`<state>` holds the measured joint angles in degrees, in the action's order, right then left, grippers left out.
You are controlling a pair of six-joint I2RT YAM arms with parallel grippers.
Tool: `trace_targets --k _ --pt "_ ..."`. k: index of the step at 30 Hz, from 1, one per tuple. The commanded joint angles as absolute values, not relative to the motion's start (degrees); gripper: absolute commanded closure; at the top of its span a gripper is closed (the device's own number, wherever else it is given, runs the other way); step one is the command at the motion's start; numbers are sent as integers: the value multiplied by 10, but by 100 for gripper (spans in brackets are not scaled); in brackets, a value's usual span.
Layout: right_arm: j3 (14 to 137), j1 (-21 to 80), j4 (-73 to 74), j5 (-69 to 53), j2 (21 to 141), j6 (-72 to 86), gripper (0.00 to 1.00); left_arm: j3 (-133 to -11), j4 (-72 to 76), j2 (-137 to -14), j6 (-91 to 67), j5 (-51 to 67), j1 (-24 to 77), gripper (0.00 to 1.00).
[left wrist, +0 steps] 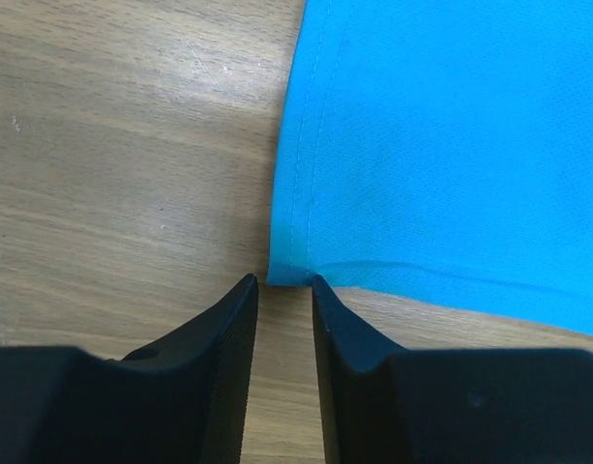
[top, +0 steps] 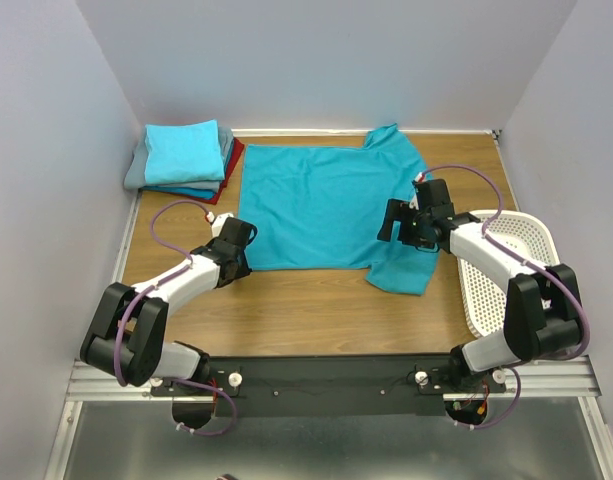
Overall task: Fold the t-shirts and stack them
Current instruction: Fold the tshirt
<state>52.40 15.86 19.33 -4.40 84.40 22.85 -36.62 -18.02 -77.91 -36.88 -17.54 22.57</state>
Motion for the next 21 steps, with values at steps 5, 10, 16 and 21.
trace_targets --k 5,10,16,21 --pt "510 160 195 -51 825 219 0 -365 -163 -787 -363 -156 221 69" --pt "509 160 194 -55 820 220 0 -372 -163 -806 -357 -151 222 71" --pt "504 160 194 -57 817 217 0 -374 -165 -809 -354 -151 221 100" --pt "501 160 194 -69 827 216 0 -395 -170 -789 -343 -155 222 100"
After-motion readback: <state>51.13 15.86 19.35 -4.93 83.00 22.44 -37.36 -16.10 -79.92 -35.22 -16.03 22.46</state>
